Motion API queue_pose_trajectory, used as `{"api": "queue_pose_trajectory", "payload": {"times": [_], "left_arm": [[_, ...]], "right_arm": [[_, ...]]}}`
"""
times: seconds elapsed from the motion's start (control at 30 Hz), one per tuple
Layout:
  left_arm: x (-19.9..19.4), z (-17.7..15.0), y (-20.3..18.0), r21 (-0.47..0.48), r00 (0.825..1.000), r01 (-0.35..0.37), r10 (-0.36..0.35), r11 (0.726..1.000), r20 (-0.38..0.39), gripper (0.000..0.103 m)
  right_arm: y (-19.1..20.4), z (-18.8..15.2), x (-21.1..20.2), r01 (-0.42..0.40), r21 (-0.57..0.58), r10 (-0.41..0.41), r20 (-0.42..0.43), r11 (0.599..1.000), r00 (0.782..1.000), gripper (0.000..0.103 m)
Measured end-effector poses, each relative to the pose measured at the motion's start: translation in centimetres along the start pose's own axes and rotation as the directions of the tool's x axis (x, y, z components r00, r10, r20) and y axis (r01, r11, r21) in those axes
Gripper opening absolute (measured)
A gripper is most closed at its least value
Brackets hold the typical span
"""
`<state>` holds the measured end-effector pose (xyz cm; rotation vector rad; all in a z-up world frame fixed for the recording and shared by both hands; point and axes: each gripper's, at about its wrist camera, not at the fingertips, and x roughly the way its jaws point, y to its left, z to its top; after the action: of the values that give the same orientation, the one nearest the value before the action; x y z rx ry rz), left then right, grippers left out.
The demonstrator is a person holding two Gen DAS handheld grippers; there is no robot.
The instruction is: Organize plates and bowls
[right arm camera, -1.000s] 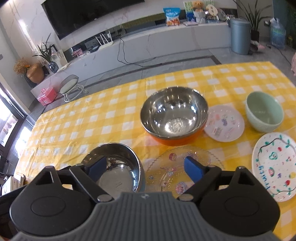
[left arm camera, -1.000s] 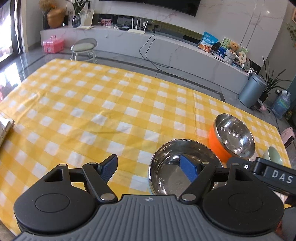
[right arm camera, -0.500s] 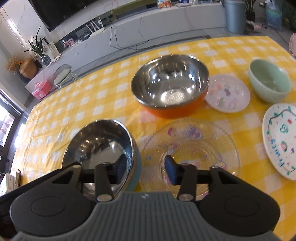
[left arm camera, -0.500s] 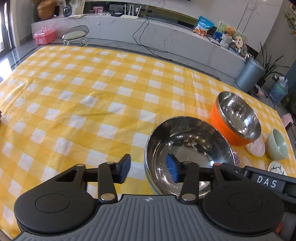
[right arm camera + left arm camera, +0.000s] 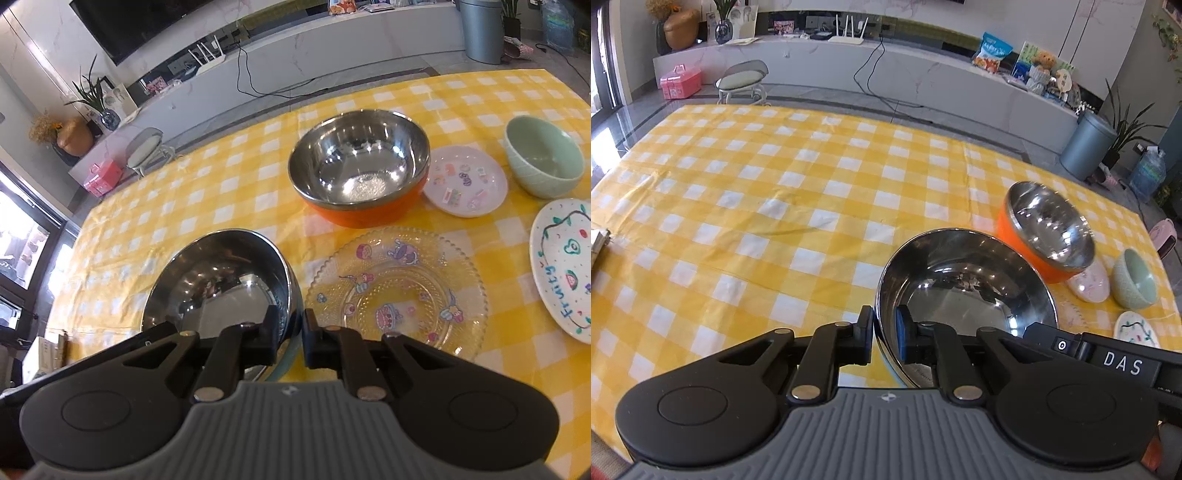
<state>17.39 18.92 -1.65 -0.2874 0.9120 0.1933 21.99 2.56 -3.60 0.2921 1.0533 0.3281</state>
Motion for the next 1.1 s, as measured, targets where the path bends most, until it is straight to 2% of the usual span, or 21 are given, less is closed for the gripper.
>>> {"api": "queue_pose_trajectory", "payload": {"times": [0.27,0.47,0.83,1.1], "left_arm": [[-4.4,-1.6,-0.6,-0.034,0.999,0.035,-0.033,0.999,0.039,0.012],[-6.1,-3.1,-1.5,-0.046,0.997,0.06,-0.058,0.997,0.047,0.012],[-6.1,-6.3,-3.8,-0.013,0.997,0.077,-0.077,0.997,-0.004,0.012],[-4.6,-8.1,-4.7,0.0,0.996,0.065,-0.065,0.998,-0.056,0.012]], "right_arm": [[-0.5,-1.5,-4.9,-0.033,0.013,0.033,0.026,0.999,0.999,0.011],[-2.2,-3.3,-7.7,-0.05,0.042,0.049,0.018,0.998,0.999,0.011],[-6.1,-5.8,-9.9,-0.041,0.111,0.041,0.0,0.993,0.999,0.011],[-8.5,-6.8,-9.3,-0.042,0.145,0.046,-0.025,0.989,0.999,0.011]]}}
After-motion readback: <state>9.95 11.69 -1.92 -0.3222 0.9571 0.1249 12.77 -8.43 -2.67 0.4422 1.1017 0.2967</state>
